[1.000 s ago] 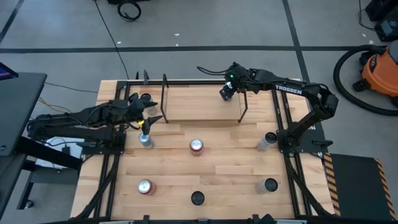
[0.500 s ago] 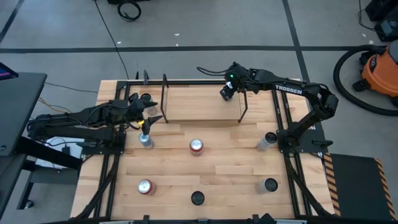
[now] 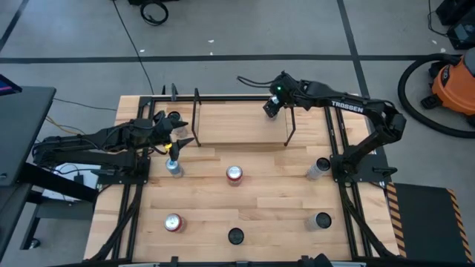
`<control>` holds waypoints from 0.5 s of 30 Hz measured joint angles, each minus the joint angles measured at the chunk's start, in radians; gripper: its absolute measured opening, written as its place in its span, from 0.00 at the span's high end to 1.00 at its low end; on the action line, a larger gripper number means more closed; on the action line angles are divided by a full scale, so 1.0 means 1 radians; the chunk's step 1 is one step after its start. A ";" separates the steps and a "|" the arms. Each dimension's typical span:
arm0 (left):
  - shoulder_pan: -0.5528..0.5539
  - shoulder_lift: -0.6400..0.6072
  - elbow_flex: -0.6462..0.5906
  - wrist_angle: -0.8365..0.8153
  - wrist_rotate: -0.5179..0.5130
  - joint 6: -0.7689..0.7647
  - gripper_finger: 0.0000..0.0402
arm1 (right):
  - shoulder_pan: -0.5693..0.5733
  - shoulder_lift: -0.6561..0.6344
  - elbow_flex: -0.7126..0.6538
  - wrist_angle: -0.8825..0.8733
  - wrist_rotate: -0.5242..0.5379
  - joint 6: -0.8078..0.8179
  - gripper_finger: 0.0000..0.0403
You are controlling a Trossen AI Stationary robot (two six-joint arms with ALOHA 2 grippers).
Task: Place canned beverage on shelf
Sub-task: Put the right blue soda can on the shelf, then put the top orange soda can on the shelf
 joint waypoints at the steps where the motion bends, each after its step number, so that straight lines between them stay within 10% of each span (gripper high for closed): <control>1: 0.000 0.000 0.000 0.000 0.000 0.000 0.21 | -0.001 -0.004 0.000 0.010 0.000 0.000 0.20; 15: 0.000 0.000 0.000 0.001 0.000 -0.005 0.21 | 0.000 -0.107 0.000 0.024 -0.084 -0.034 0.20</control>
